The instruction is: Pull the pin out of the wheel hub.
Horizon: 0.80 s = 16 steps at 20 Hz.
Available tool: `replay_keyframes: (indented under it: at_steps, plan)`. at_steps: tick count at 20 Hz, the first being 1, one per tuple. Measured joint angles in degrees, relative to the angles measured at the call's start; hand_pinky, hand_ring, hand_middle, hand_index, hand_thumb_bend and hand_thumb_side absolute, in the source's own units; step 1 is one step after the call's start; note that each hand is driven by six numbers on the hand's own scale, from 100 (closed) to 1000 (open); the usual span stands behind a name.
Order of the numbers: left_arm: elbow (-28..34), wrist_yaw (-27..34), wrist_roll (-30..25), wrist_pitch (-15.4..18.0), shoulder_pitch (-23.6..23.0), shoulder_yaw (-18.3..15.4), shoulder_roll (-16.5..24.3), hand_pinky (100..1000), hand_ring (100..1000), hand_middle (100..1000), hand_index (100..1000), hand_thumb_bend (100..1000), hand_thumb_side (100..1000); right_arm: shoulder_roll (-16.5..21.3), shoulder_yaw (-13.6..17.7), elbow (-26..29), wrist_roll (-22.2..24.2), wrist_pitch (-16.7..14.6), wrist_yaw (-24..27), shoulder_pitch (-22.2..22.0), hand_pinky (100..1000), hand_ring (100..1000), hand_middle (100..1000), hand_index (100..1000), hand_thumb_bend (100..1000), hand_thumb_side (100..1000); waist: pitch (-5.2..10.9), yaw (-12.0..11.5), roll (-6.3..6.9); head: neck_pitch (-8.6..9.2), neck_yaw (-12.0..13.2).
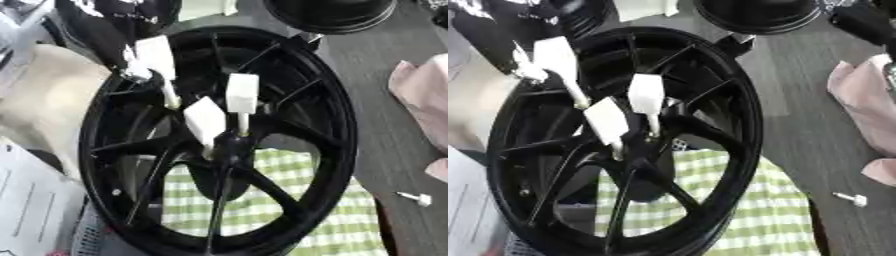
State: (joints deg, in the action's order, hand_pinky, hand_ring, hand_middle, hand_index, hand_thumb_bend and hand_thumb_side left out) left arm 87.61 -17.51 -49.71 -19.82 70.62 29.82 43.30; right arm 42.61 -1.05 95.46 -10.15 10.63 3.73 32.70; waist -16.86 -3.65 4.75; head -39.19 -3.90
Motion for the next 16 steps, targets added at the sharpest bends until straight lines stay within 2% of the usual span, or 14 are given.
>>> replay_keyframes:
  at_steps: [4,8,12,16]
  plan:
    - [1.1,1.9,1.6,-1.6,-2.6,-7.5,3.6,763,655,506,405,533,340,0.0,0.3,0.0,-0.2,0.0,0.2,0.0,847,709,649,752,309,396,0.05,0.0,-0.36,-0.81,0.1]
    - [1.7,4.6,4.7,-3.2,-7.3,-13.5,8.0,758,650,503,404,548,343,0.0,0.7,0.0,-0.5,0.0,0.3,-0.3,846,710,648,752,335,390,0.06,0.0,-0.96,-1.02,0.3]
    - [3.3,7.5,8.9,-3.8,-14.8,-19.2,13.4,745,641,496,401,582,341,0.2,1.2,0.2,-0.9,-0.1,0.4,-0.7,846,710,647,752,344,387,0.06,-0.3,-1.58,-1.02,0.3]
    - [3.8,10.4,15.6,-5.2,-23.6,-25.9,17.8,754,647,501,406,584,358,0.5,1.8,0.5,-1.4,-0.1,0.5,-1.2,847,710,647,753,343,387,0.05,-0.4,-2.37,-1.01,0.3]
